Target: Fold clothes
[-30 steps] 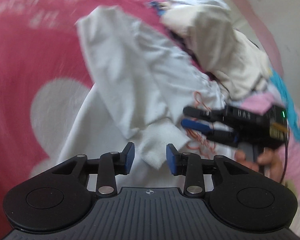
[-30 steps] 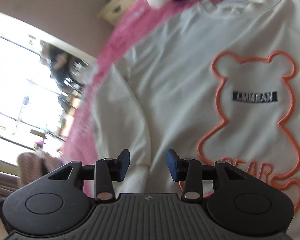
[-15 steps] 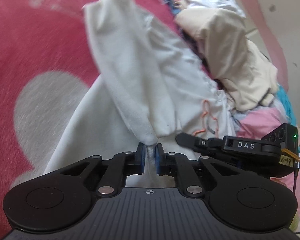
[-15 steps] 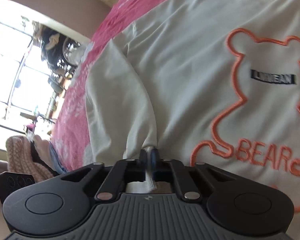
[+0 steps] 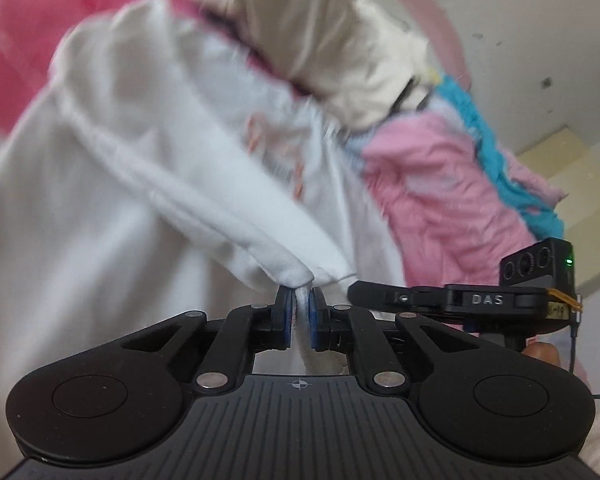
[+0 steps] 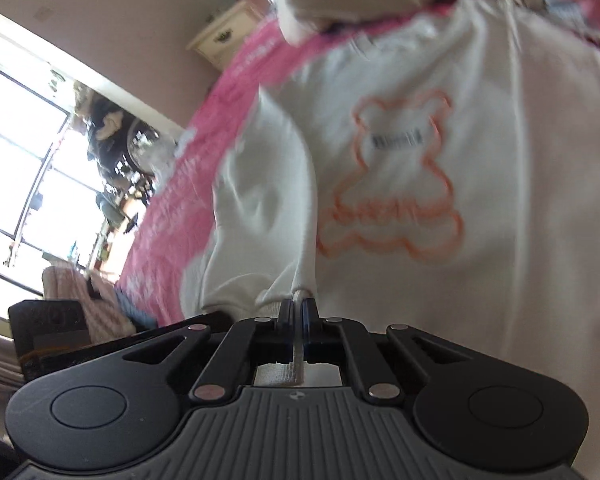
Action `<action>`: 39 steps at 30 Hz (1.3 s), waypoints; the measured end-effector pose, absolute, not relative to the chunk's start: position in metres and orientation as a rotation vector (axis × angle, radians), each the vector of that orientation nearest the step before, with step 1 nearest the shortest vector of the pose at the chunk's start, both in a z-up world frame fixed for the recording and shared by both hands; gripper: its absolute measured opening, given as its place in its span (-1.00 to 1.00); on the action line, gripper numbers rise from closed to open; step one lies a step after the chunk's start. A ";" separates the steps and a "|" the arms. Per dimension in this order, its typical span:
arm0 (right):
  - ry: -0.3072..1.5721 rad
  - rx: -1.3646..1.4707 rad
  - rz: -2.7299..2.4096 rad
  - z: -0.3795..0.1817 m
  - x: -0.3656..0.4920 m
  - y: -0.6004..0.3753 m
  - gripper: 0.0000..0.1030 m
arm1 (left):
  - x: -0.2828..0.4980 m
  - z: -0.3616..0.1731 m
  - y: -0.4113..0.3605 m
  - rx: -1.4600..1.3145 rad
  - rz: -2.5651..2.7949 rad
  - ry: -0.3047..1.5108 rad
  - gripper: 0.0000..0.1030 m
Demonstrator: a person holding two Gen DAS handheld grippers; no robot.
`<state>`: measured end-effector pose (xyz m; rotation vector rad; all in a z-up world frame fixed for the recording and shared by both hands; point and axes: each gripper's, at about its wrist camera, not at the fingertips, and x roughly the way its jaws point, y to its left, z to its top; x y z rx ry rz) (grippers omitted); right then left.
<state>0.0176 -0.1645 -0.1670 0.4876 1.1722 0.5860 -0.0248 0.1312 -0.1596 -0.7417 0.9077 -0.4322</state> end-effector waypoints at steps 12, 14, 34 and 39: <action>1.322 0.457 0.813 -0.200 -0.024 -0.090 -0.91 | -0.103 -0.164 0.184 -0.778 -0.227 0.993 -0.92; 1.333 0.421 0.827 -0.203 -0.030 -0.078 -0.91 | -0.108 -0.166 0.191 -0.766 -0.199 1.005 -0.92; 1.434 0.373 0.894 -0.219 -0.048 -0.036 -0.91 | -0.119 -0.172 0.199 -0.599 -0.119 1.093 -0.94; 1.490 0.359 0.874 -0.237 -0.053 -0.033 -0.92 | -0.119 -0.178 0.195 -0.561 -0.106 1.119 -0.94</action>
